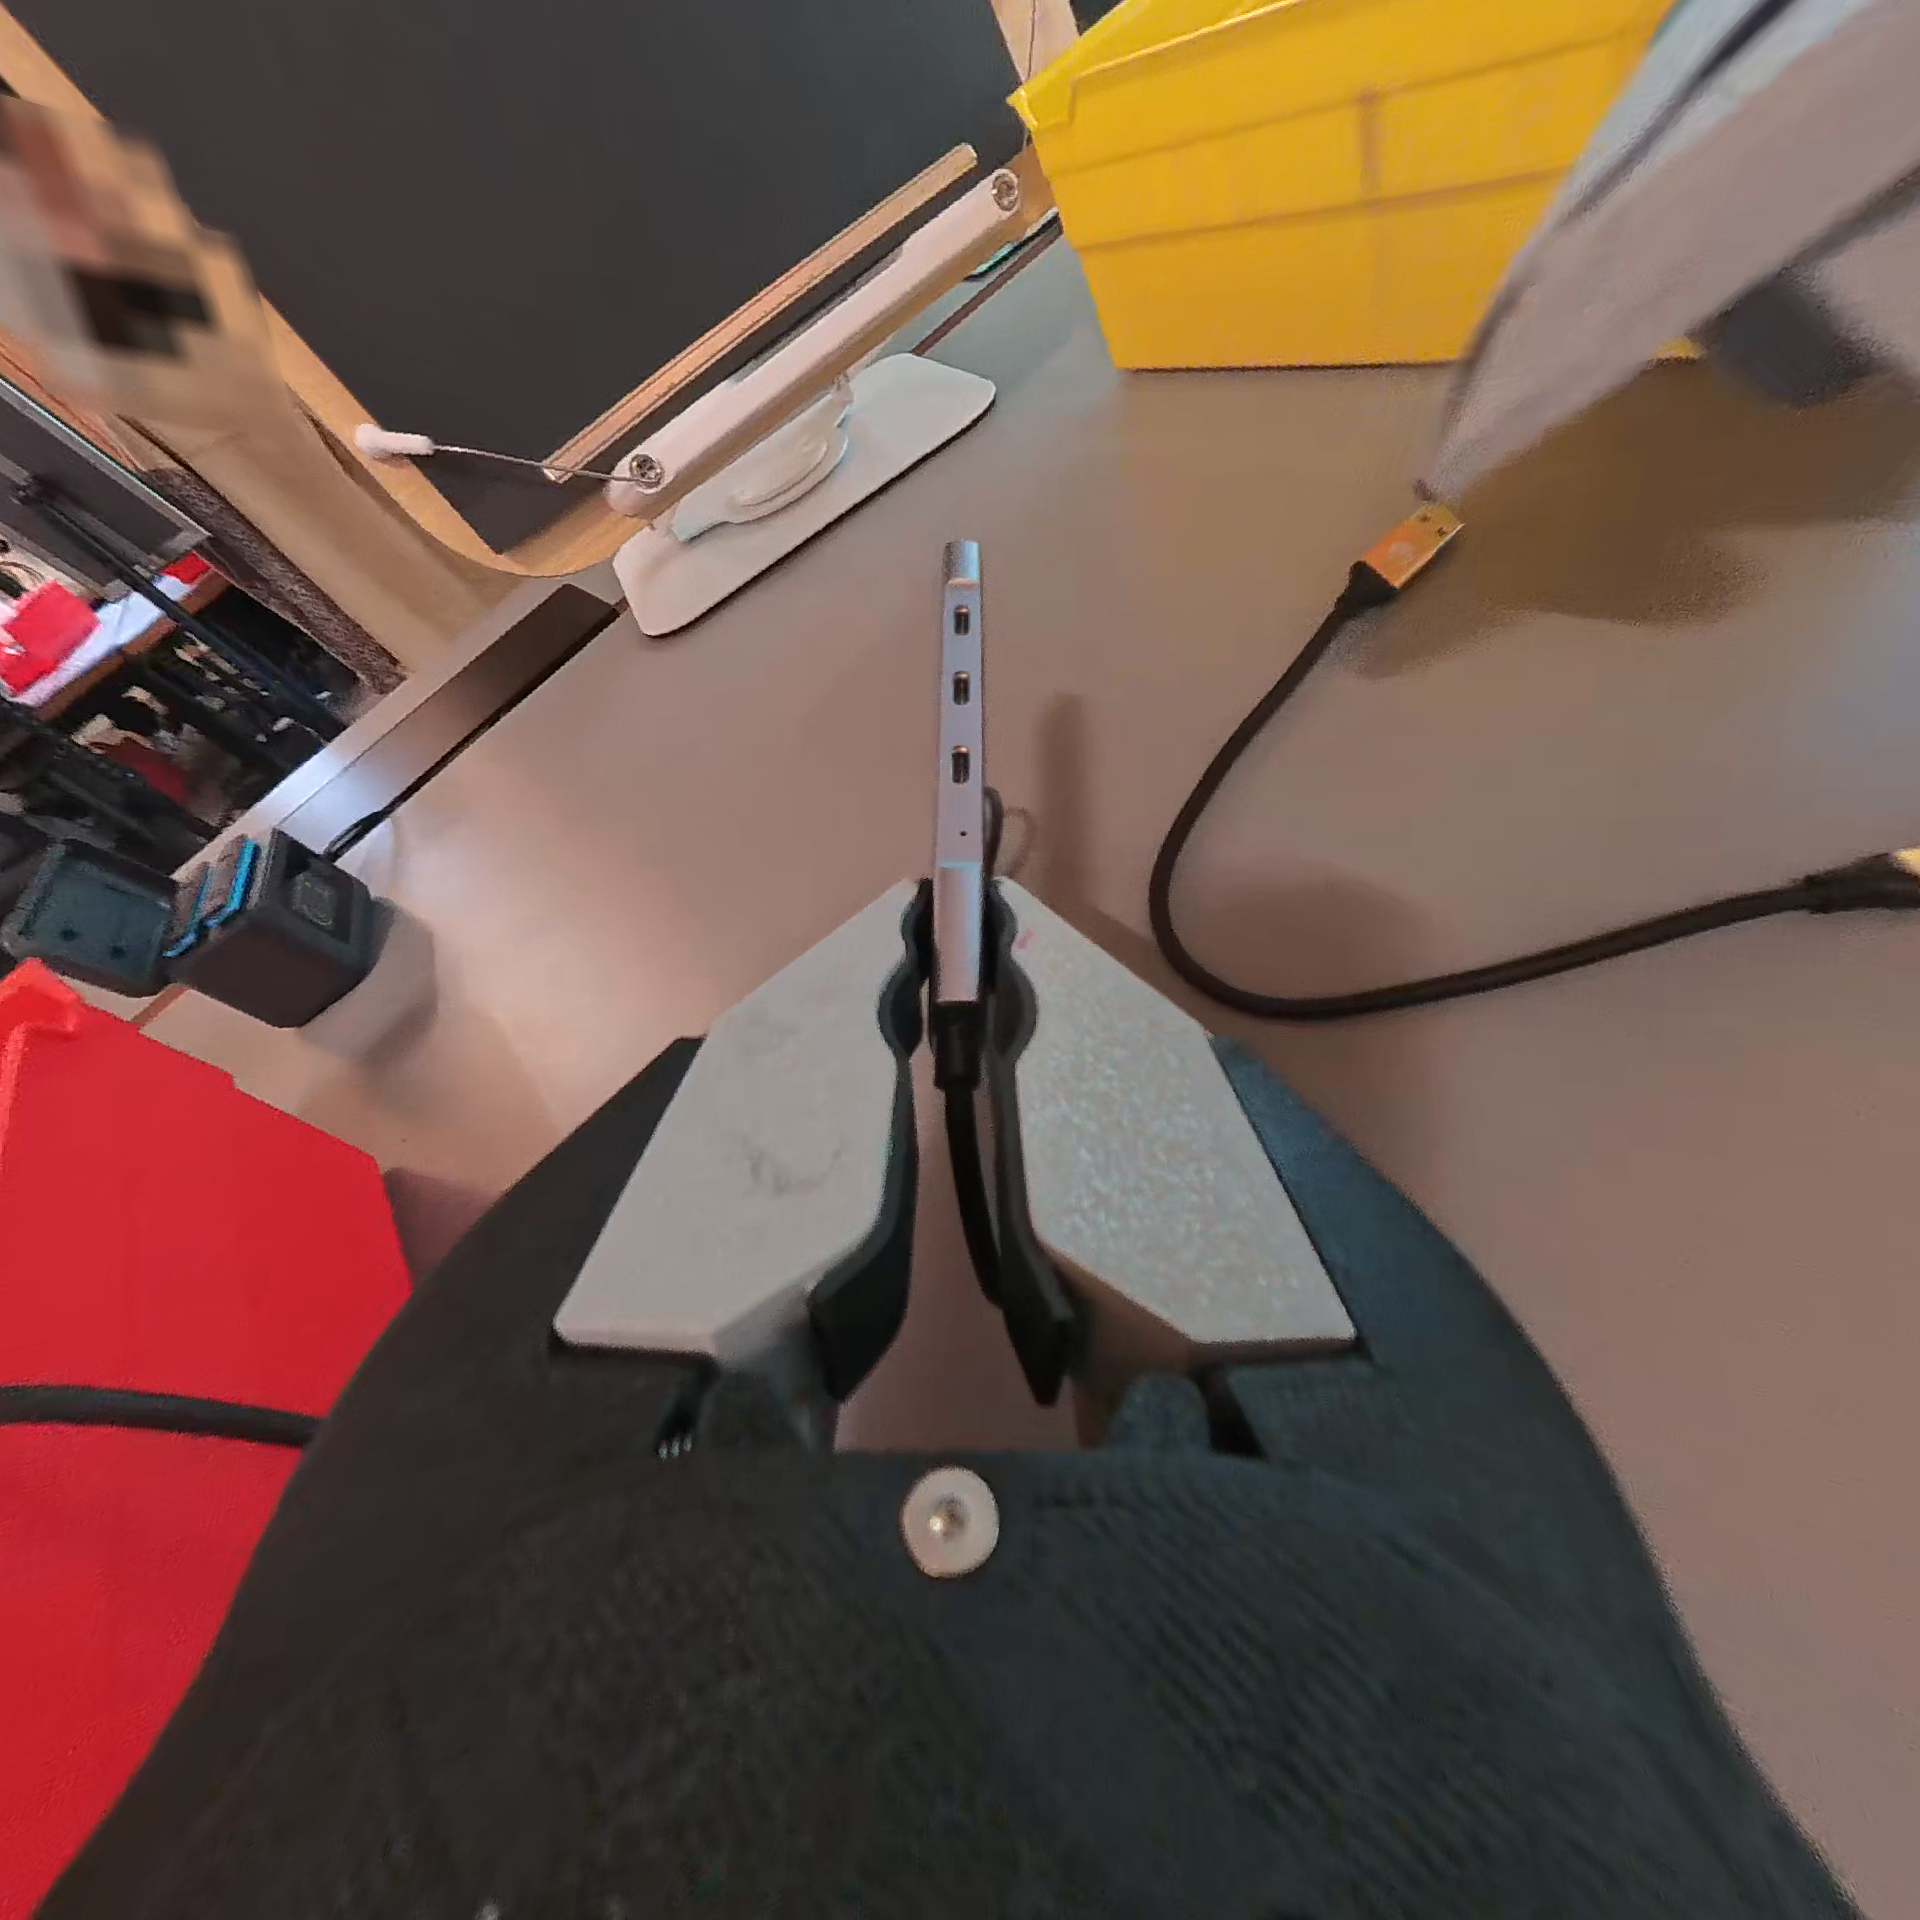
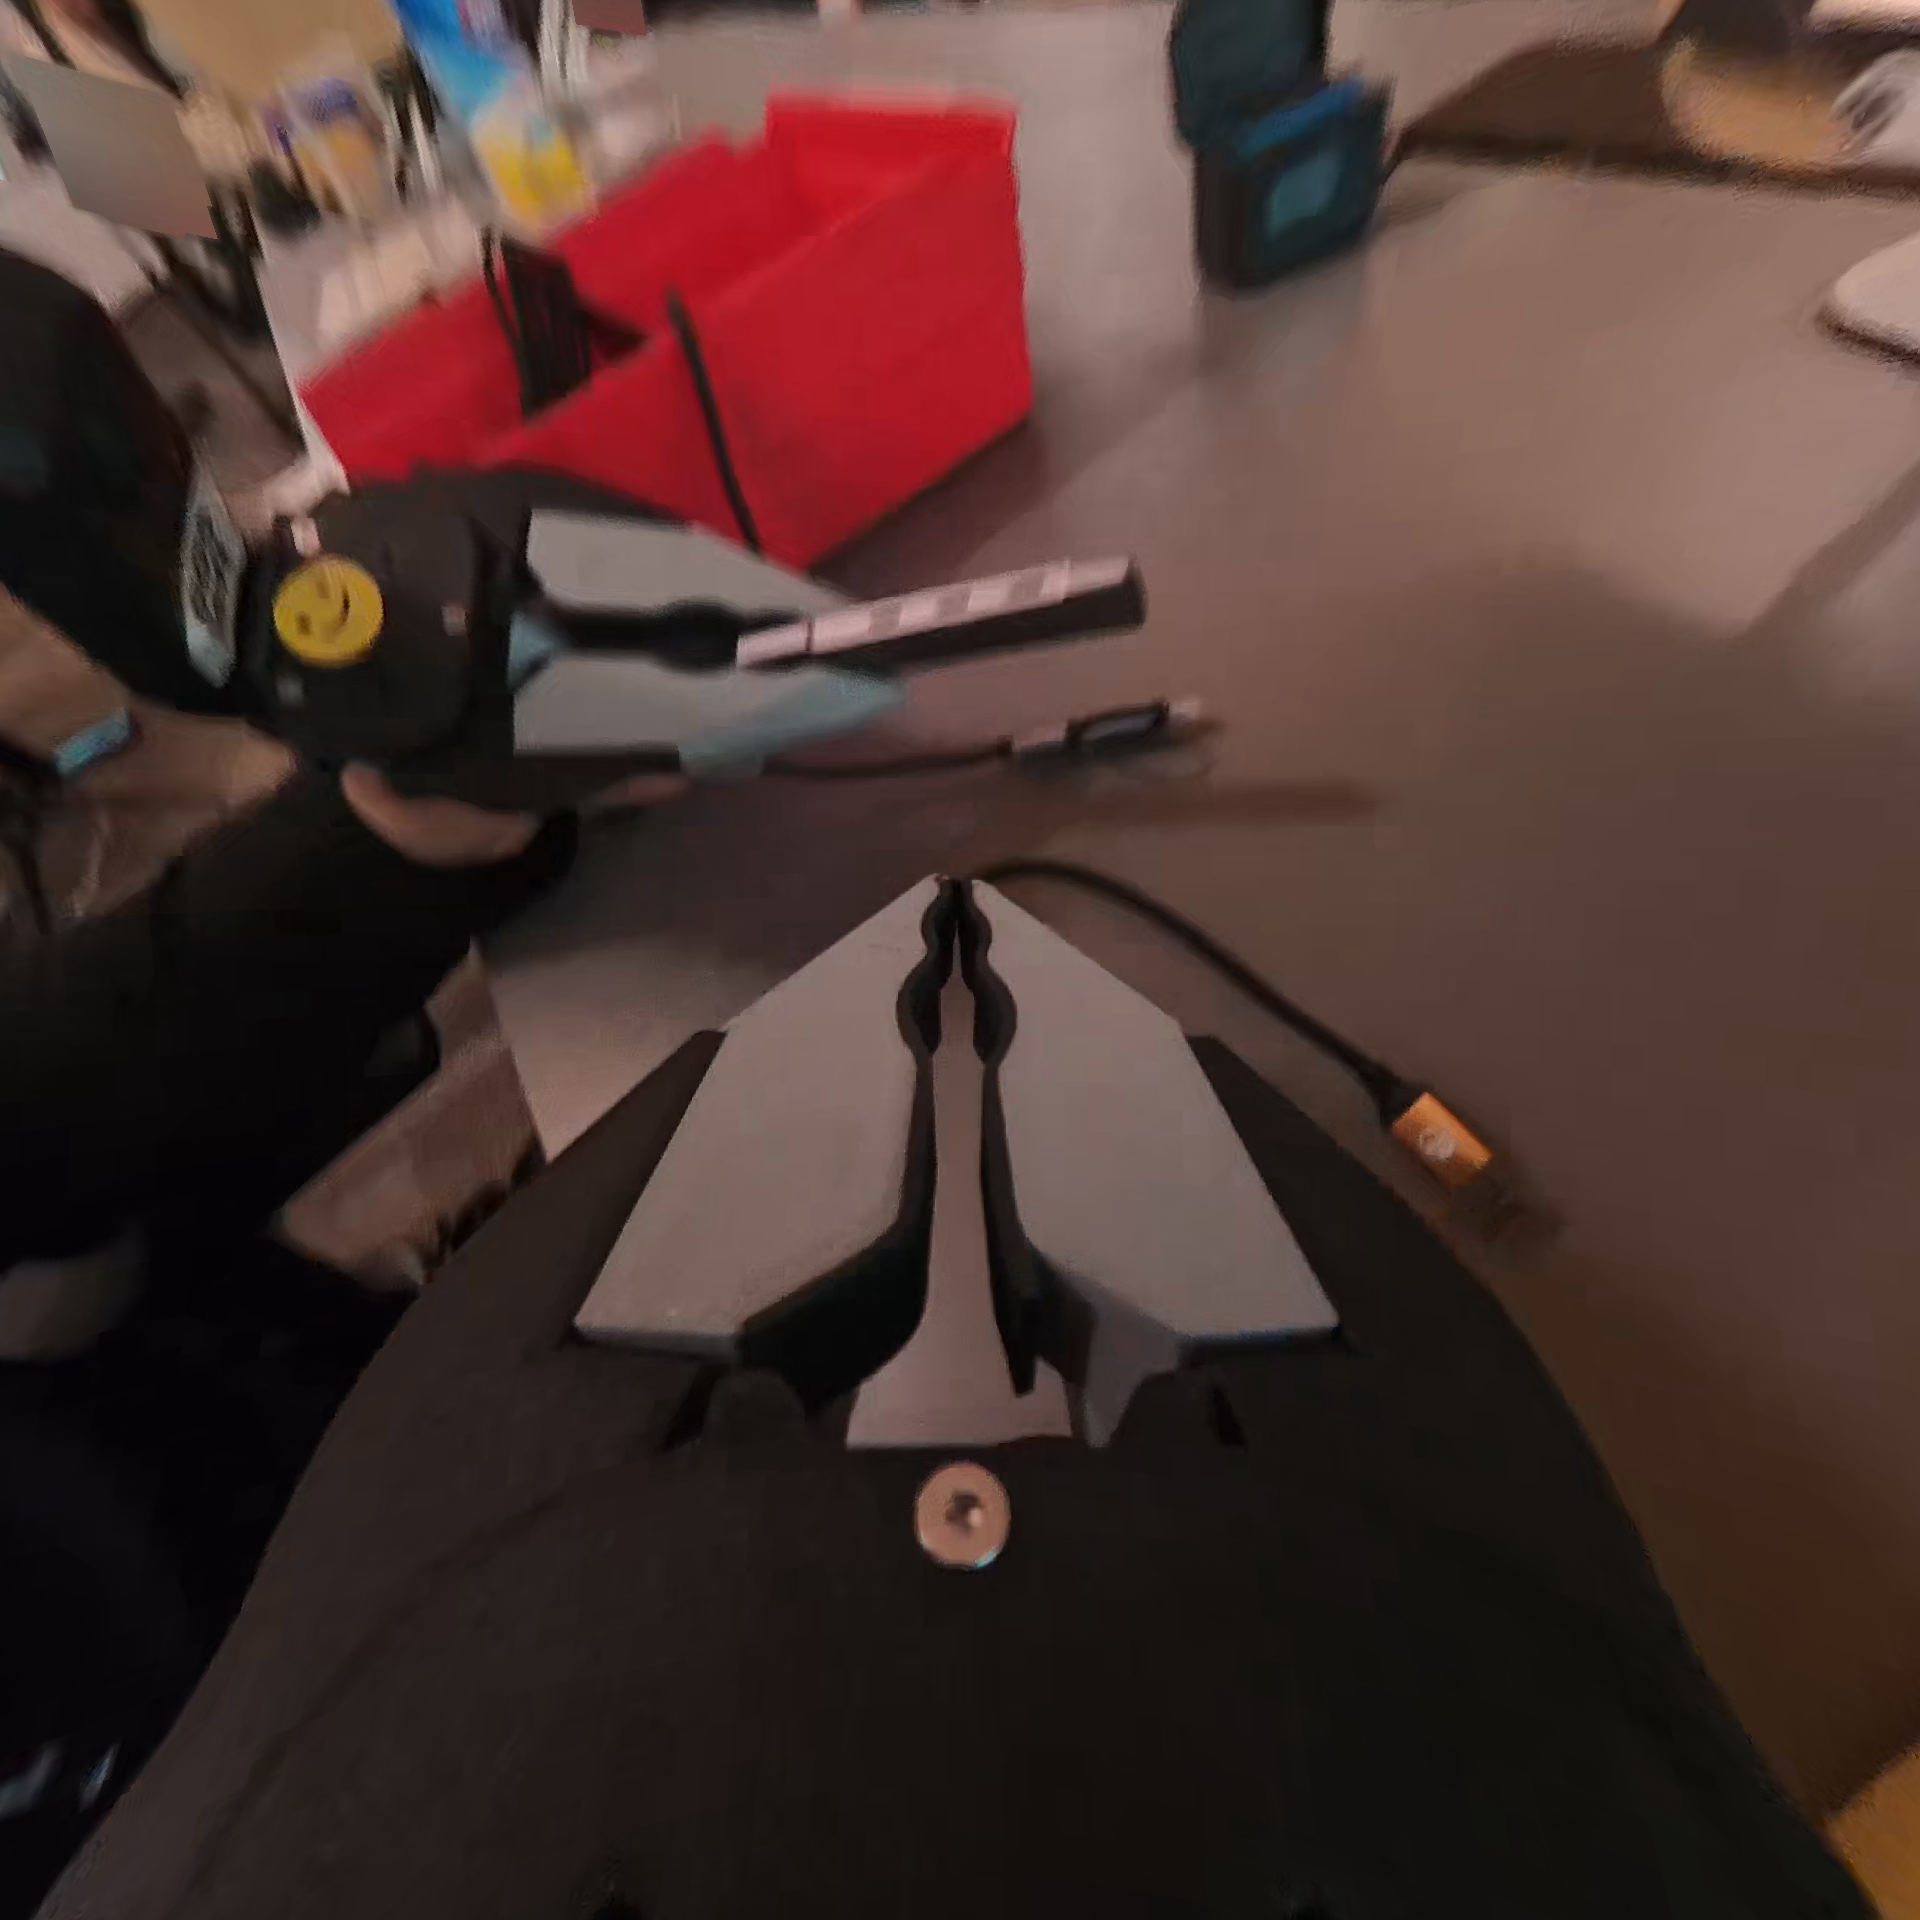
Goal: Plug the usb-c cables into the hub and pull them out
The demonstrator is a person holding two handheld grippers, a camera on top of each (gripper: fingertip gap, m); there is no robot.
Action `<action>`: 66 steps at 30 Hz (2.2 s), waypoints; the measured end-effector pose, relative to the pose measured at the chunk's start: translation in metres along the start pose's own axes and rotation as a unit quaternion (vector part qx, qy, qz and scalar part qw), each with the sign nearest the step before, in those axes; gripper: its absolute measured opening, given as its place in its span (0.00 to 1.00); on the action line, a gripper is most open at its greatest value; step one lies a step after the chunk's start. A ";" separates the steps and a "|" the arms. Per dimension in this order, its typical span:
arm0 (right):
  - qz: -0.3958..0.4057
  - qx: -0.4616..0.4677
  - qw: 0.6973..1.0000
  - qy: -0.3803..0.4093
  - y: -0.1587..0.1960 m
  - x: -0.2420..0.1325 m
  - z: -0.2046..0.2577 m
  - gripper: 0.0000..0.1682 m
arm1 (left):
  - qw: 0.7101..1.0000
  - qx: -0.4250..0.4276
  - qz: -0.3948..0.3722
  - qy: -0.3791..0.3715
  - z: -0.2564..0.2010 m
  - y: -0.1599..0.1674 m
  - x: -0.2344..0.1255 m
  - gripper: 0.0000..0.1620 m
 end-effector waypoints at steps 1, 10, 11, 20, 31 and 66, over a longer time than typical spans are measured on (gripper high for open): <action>0.039 -0.012 0.999 -0.003 0.009 -0.004 0.004 0.00 | 1.000 0.009 -0.001 -0.005 0.001 0.000 0.000 0.04; 0.271 -0.118 0.955 0.008 0.071 -0.018 0.026 0.14 | 0.999 0.040 0.004 -0.009 0.000 0.002 0.003 0.04; 0.296 -0.122 0.947 0.009 0.079 -0.017 0.026 0.15 | 0.999 0.042 0.003 -0.008 -0.001 0.001 0.003 0.04; 0.362 -0.135 0.922 0.000 0.088 -0.012 0.017 0.00 | 0.998 0.056 0.012 -0.025 0.000 0.003 0.004 0.04; 0.148 0.020 0.988 -0.045 0.027 -0.001 0.011 0.00 | 0.997 0.045 0.007 -0.063 0.012 0.001 0.001 0.04; -0.347 -0.173 0.918 0.086 -0.075 0.037 0.033 0.00 | 0.996 -0.068 -0.026 0.053 -0.037 -0.037 -0.003 0.04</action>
Point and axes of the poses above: each gripper's, where its closed fingertips meet, x out along the fingers, y out of its underside, z = x × y across the jaws, the point moved 1 cm from there along -x, back along the fingers, and after that the axes turned 14 degrees about -z, right-handed, at the moved point
